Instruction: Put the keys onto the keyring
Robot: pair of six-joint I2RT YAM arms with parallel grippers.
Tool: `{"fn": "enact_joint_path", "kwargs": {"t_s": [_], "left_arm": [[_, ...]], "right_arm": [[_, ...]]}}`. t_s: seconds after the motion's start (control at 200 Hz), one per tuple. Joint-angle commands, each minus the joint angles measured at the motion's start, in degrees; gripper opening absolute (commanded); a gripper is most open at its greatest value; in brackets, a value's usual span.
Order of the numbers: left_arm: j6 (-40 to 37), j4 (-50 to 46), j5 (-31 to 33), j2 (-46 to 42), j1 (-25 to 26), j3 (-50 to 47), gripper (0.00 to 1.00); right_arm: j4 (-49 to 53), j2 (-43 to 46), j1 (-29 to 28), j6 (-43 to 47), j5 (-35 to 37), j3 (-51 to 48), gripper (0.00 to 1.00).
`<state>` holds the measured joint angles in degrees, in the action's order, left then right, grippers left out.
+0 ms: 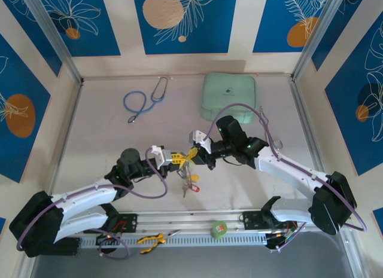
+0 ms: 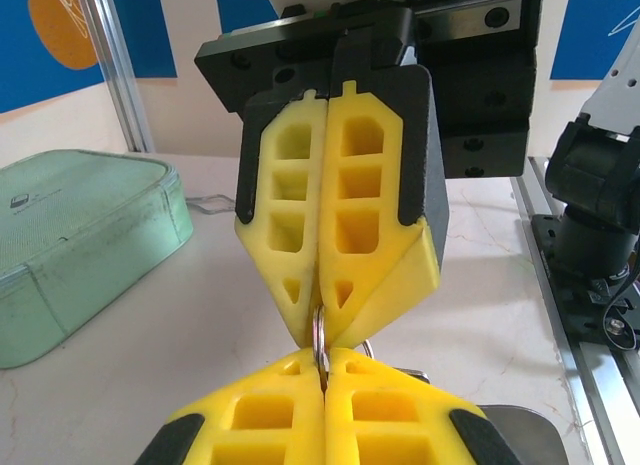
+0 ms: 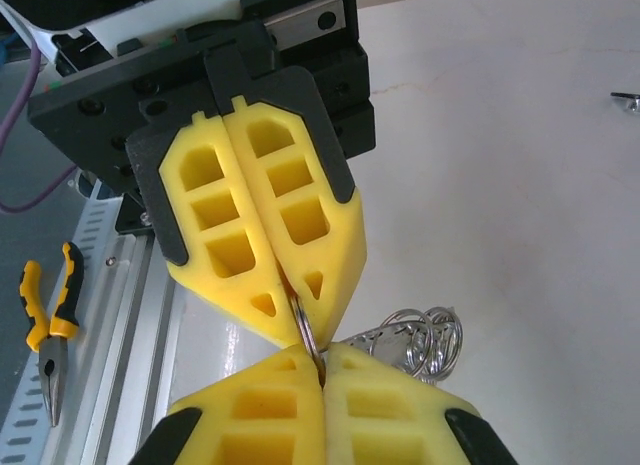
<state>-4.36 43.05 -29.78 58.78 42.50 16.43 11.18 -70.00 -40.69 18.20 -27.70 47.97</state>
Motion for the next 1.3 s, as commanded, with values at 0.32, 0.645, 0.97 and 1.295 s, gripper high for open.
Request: {"fn": "enact_joint_path", "kwargs": {"t_s": [0.32,0.645,0.97,1.295], "left_arm": [[-8.2,-16.4,3.8,-4.1,0.3,5.5,0.27],[-11.1,-20.5,0.1,-2.1,0.3,9.0,0.2],[-11.5,-20.3,-3.6,-1.3,0.4,9.5,0.0],[-8.2,-10.6,-1.0,-1.8,0.3,5.4,0.0]], "right_arm": [[15.5,-1.9,-2.1,10.4,7.0,7.8,0.0],[22.0,-4.6,-5.7,16.0,12.0,13.7,0.0],[20.8,-5.2,-6.6,16.9,11.4,15.1,0.0],[11.7,0.0,-0.4,7.7,6.7,5.2,0.29]]}}
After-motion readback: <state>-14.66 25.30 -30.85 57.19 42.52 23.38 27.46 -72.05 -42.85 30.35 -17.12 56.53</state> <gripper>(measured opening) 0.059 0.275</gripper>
